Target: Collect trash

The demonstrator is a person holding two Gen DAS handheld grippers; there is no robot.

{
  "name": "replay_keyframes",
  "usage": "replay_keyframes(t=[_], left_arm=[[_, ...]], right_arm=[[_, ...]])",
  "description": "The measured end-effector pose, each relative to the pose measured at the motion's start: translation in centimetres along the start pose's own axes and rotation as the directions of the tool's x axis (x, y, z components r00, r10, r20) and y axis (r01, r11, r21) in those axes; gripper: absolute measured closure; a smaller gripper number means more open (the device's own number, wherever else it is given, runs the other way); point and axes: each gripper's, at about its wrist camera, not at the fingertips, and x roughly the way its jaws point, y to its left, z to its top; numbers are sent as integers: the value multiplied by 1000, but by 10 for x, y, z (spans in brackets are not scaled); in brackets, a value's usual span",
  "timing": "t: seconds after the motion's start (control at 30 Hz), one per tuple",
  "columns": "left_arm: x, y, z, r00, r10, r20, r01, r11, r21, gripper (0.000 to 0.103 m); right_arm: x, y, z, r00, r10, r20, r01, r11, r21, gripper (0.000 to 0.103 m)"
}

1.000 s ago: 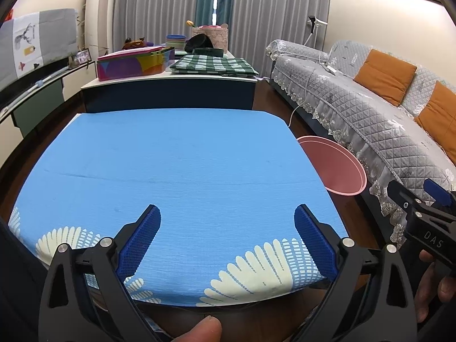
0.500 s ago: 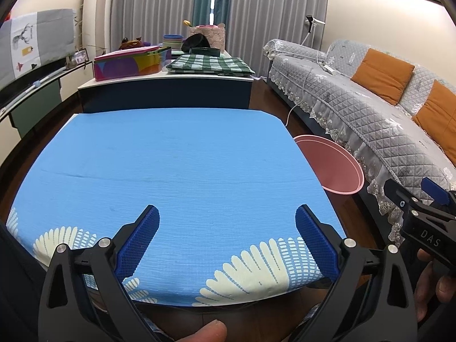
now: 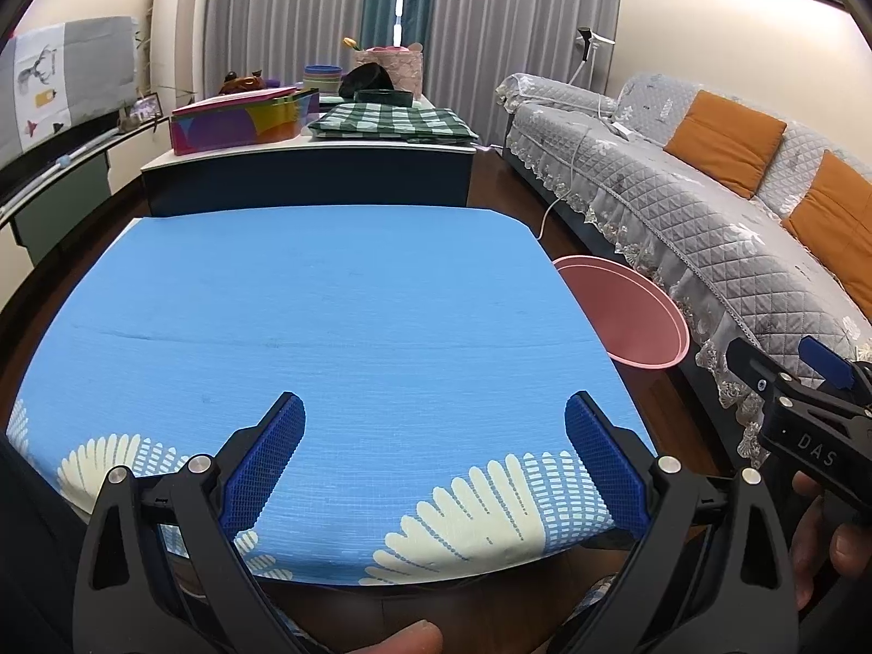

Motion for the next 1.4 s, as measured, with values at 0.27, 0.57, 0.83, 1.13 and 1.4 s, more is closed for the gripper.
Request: replay_keyframes(t=[0.27, 0.57, 0.83, 1.13, 1.4], left_arm=[[0, 0, 0, 1000, -1, 7, 1, 1000, -3, 10], [2, -1, -2, 1000, -1, -6, 1, 1000, 2, 10], [1, 5, -6, 1000, 10, -26, -10, 1000, -17, 10], [-1, 10, -8, 999, 25, -23, -25, 1000, -11, 10], [-3, 17, -10, 999, 48, -18, -48, 999, -10, 10]], right_arm=[[0, 2, 0, 1000, -8, 11, 8, 1000, -12, 5], [-2, 2, 0, 1000, -4, 18, 4, 1000, -14, 5], [-5, 11, 1, 999, 31, 21, -30, 999, -37, 5], [-7, 25, -2, 998, 55, 23, -54, 998, -42, 5], [-6, 36, -1, 997, 73, 14, -72, 996, -56, 5]])
